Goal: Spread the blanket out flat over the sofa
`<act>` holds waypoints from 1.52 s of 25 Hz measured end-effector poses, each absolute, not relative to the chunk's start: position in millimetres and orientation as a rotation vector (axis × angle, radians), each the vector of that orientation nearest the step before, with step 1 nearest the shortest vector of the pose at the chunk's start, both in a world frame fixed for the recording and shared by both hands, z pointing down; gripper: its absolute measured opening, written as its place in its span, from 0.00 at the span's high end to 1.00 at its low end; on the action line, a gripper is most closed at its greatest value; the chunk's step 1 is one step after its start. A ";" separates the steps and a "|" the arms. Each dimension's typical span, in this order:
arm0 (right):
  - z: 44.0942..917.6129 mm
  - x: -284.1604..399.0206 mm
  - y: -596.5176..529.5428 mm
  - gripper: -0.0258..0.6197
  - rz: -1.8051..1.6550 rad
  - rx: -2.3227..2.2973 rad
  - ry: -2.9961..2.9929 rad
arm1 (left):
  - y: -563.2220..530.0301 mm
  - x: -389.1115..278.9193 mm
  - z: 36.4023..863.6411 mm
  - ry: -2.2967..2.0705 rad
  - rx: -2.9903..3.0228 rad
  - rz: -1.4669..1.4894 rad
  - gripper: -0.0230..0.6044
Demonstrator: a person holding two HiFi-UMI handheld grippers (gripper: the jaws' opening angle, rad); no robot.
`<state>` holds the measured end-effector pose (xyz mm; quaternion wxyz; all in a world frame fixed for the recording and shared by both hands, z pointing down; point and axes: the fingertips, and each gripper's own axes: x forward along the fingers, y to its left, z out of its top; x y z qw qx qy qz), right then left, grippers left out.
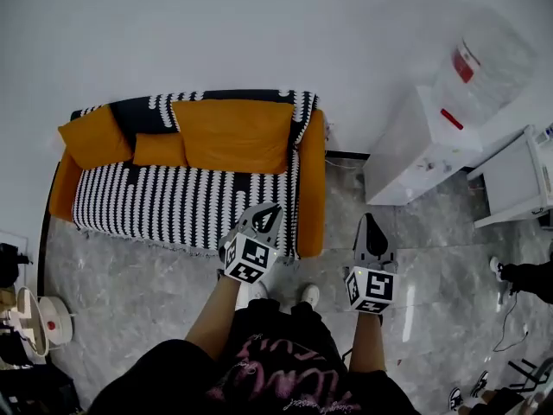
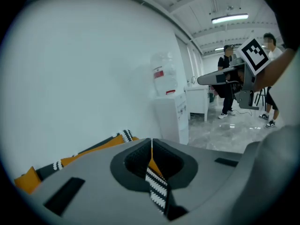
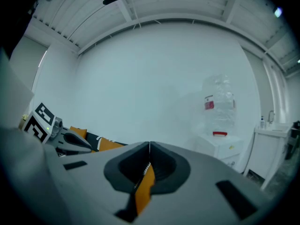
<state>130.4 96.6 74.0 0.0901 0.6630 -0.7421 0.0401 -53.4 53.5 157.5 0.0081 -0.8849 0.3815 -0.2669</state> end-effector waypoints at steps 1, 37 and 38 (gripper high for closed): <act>67.2 129.1 95.3 0.93 0.102 1.975 -2.211 | 50.5 -56.5 149.8 1.198 -2.745 -0.818 0.93; -27.0 61.4 49.3 0.93 -0.120 1.988 -2.335 | -4.1 -148.9 20.8 1.552 -2.658 -0.266 0.93; -26.5 58.7 48.1 0.93 -0.123 1.988 -2.334 | -5.3 -151.7 22.6 1.558 -2.660 -0.265 0.93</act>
